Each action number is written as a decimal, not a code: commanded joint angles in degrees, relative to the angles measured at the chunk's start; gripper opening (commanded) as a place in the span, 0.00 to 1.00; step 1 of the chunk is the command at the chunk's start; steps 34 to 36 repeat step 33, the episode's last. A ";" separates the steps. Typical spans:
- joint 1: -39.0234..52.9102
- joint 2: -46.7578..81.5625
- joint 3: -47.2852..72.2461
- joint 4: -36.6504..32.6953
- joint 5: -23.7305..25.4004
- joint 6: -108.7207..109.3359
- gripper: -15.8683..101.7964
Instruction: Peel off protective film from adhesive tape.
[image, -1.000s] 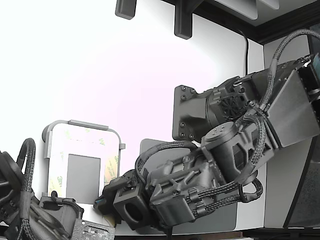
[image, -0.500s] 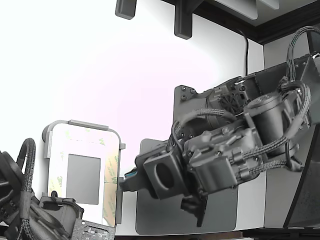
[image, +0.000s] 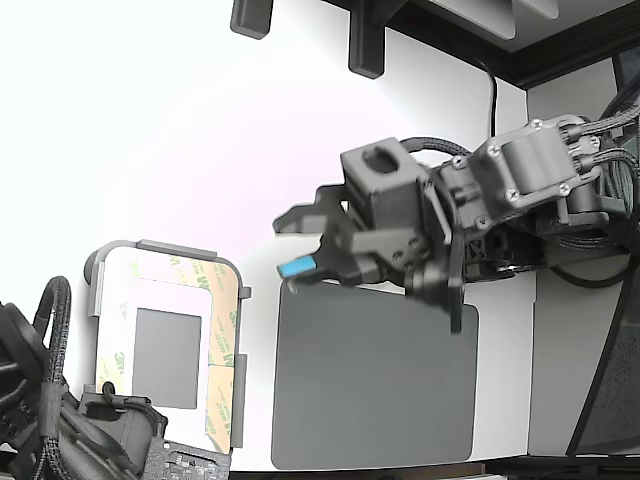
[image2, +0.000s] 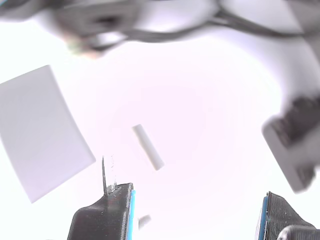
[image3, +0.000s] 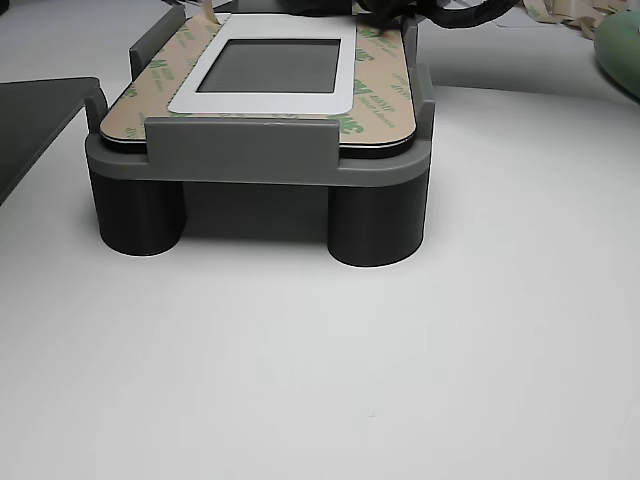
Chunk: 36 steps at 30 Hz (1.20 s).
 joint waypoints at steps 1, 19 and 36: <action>-2.72 16.52 5.27 1.32 7.82 34.28 0.99; -8.96 16.08 7.56 16.17 15.47 45.09 0.98; -8.96 16.44 7.56 16.26 15.73 45.00 0.98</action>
